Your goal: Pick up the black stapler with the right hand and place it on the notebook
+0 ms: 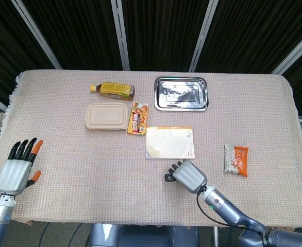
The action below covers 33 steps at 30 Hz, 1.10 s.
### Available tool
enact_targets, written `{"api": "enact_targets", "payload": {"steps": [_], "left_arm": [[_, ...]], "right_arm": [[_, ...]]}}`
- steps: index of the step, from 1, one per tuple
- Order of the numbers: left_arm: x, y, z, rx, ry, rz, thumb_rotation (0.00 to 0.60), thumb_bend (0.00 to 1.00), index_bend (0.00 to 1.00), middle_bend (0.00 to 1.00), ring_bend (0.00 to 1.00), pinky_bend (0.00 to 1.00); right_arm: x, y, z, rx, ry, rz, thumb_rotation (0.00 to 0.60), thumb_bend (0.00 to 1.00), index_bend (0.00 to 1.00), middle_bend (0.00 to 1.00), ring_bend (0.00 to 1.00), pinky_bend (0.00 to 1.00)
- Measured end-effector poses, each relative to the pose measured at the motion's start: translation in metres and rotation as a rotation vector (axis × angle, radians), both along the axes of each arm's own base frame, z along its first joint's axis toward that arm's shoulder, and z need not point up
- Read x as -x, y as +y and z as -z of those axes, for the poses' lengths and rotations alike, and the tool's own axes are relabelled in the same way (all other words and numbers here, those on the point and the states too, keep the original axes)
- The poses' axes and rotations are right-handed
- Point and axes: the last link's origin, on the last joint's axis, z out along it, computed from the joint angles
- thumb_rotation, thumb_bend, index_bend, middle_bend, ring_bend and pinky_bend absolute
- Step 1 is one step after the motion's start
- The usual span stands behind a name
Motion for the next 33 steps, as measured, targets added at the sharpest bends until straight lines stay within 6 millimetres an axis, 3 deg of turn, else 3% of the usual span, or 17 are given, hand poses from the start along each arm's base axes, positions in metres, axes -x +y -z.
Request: {"api": "enact_targets", "payload": {"steps": [10,18,33], "left_arm": [[0.004,0.005,0.000,-0.009,0.003,-0.033,0.600,0.30,0.00,0.00,0.00,0.07],[0.005,0.010,0.002,-0.012,0.011,-0.059,0.600,0.30,0.00,0.00,0.00,0.07],[0.009,0.015,0.003,-0.026,0.019,-0.096,0.600,0.30,0.00,0.00,0.00,0.07]], "right_arm": [[-0.029,-0.042,0.001,0.015,0.000,-0.014,0.600,0.56,0.69,0.49,0.56,0.66],[-0.042,-0.077,0.015,0.002,0.016,0.014,0.600,0.56,0.69,0.49,0.56,0.66],[-0.050,-0.121,0.034,-0.002,0.023,0.060,0.600,0.57,0.66,0.49,0.54,0.66]]}}
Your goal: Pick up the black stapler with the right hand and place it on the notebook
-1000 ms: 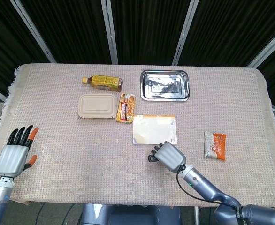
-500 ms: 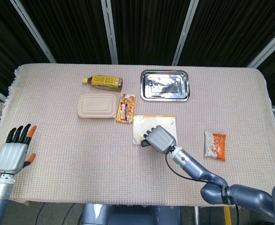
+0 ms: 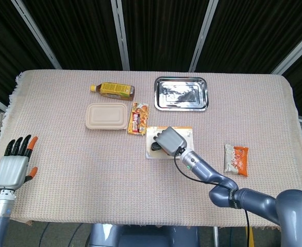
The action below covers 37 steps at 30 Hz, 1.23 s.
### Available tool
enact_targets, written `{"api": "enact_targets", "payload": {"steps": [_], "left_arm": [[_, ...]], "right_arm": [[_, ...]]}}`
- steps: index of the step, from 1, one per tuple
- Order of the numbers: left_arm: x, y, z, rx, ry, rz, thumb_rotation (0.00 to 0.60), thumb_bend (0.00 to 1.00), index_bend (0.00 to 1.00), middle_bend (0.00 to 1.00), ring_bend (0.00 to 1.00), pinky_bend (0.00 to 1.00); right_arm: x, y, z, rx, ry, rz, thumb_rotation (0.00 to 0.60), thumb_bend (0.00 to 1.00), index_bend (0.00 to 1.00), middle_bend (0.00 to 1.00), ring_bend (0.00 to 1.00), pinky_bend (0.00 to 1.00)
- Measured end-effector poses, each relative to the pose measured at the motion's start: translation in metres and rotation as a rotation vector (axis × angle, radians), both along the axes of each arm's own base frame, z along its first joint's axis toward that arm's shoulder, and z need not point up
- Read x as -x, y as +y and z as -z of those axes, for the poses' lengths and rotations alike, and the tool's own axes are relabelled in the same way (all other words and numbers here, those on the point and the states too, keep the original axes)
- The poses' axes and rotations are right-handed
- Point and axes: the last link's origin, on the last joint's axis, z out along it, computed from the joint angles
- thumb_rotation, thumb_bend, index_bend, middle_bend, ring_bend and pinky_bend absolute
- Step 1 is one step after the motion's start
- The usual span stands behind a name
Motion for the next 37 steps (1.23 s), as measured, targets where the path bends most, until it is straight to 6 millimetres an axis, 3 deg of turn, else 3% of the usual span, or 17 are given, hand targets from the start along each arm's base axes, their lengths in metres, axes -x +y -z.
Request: {"api": "enact_targets", "payload": {"steps": [2,8,11,16,19,22,24,28,32,37], "left_arm": [[0.001,0.001,0.000,0.002,0.001,-0.005,0.600,0.30,0.00,0.00,0.00,0.07],[0.002,0.003,0.001,0.009,-0.003,-0.012,0.600,0.30,0.00,0.00,0.00,0.07],[0.002,0.003,0.000,0.011,-0.006,-0.010,0.600,0.30,0.00,0.00,0.00,0.07],[0.001,0.000,-0.002,0.010,-0.011,0.001,0.600,0.30,0.00,0.00,0.00,0.07],[0.000,-0.002,-0.003,0.008,-0.017,0.010,0.600,0.30,0.00,0.00,0.00,0.07],[-0.001,-0.003,-0.003,0.014,-0.021,0.016,0.600,0.30,0.00,0.00,0.00,0.07],[-0.001,-0.004,-0.003,0.018,-0.024,0.022,0.600,0.30,0.00,0.00,0.00,0.07],[-0.003,-0.006,-0.006,0.013,-0.033,0.038,0.600,0.30,0.00,0.00,0.00,0.05],[-0.006,-0.010,-0.012,-0.014,-0.048,0.060,0.600,0.30,0.00,0.00,0.00,0.04],[-0.011,-0.017,-0.019,-0.040,-0.075,0.103,0.600,0.30,0.00,0.00,0.00,0.04]], "right_arm": [[0.000,-0.003,0.001,-0.001,-0.001,0.008,0.600,0.54,0.58,0.44,0.50,0.66],[0.006,-0.008,0.006,0.012,0.007,0.034,0.600,0.43,0.13,0.23,0.31,0.52],[0.008,-0.008,0.006,0.015,0.004,0.052,0.600,0.41,0.04,0.17,0.25,0.48],[0.012,-0.001,-0.003,0.029,0.002,0.057,0.600,0.39,0.00,0.10,0.19,0.46],[0.015,0.006,-0.013,0.049,0.013,0.056,0.600,0.37,0.00,0.04,0.13,0.38],[0.018,0.016,-0.028,0.085,0.029,0.057,0.600,0.33,0.00,0.00,0.06,0.27],[0.021,0.024,-0.041,0.118,0.030,0.066,0.600,0.24,0.00,0.00,0.01,0.15],[0.032,0.044,-0.070,0.201,0.010,0.105,0.600,0.16,0.00,0.00,0.00,0.00],[0.062,0.072,-0.104,0.302,-0.014,0.177,0.600,0.16,0.00,0.00,0.00,0.00],[0.118,0.118,-0.143,0.453,-0.086,0.293,0.600,0.16,0.00,0.00,0.00,0.00]]}}
